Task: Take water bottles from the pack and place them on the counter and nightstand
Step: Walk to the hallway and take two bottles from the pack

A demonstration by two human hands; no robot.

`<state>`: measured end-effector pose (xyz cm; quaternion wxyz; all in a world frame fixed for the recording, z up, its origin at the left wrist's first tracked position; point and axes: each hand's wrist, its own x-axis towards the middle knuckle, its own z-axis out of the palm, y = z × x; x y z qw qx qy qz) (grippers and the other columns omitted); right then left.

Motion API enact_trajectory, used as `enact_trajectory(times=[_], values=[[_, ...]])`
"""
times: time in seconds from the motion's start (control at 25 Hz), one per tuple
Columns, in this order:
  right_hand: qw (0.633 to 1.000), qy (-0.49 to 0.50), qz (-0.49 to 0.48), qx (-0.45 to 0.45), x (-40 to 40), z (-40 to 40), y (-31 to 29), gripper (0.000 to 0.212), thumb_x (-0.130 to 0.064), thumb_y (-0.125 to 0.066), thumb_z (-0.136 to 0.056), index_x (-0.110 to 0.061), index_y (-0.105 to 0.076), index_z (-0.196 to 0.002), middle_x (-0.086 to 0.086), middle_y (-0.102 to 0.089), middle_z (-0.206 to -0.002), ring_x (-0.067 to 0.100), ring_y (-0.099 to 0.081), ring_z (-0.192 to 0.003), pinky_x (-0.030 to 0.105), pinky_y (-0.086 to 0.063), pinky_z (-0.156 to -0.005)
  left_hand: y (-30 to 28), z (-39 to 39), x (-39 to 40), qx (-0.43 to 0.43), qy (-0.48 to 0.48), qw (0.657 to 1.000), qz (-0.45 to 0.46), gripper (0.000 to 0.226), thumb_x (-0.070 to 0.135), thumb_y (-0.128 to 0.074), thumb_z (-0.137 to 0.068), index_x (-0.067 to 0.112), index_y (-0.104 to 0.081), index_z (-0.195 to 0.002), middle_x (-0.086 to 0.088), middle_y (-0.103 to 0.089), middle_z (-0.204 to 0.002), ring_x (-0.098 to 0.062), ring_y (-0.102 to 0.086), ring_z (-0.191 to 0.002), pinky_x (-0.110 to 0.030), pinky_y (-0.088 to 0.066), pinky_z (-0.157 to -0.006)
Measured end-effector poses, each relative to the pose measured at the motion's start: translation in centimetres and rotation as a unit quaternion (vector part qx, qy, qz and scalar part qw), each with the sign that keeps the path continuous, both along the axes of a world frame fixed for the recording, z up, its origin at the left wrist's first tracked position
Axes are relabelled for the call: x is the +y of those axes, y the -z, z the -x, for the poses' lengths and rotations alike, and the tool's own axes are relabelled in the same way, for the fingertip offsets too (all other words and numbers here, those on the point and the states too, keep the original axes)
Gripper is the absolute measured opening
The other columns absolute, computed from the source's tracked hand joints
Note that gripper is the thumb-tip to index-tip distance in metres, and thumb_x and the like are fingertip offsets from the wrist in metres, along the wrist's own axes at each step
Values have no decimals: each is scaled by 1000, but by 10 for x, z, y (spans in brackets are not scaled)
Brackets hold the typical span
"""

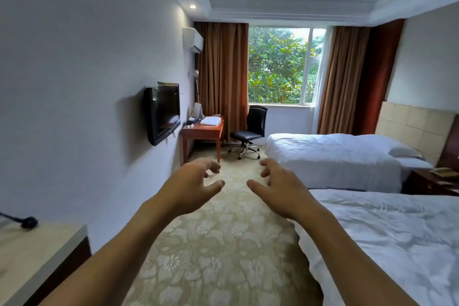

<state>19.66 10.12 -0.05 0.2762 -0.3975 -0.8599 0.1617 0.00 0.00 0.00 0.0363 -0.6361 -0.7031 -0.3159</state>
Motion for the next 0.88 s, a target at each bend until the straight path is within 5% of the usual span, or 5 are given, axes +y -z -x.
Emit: enact_trajectory(times=[0.88], values=[[1000, 2, 8, 7, 643, 333, -29, 65, -54, -62, -84, -26, -43, -139, -3, -60, -128, 14, -59, -108, 36, -52, -91, -13, 341, 658, 3, -31, 999, -10, 52, 48, -65, -86, 21, -57, -130, 4, -65, -126, -10, -59, -108, -32, -53, -91]])
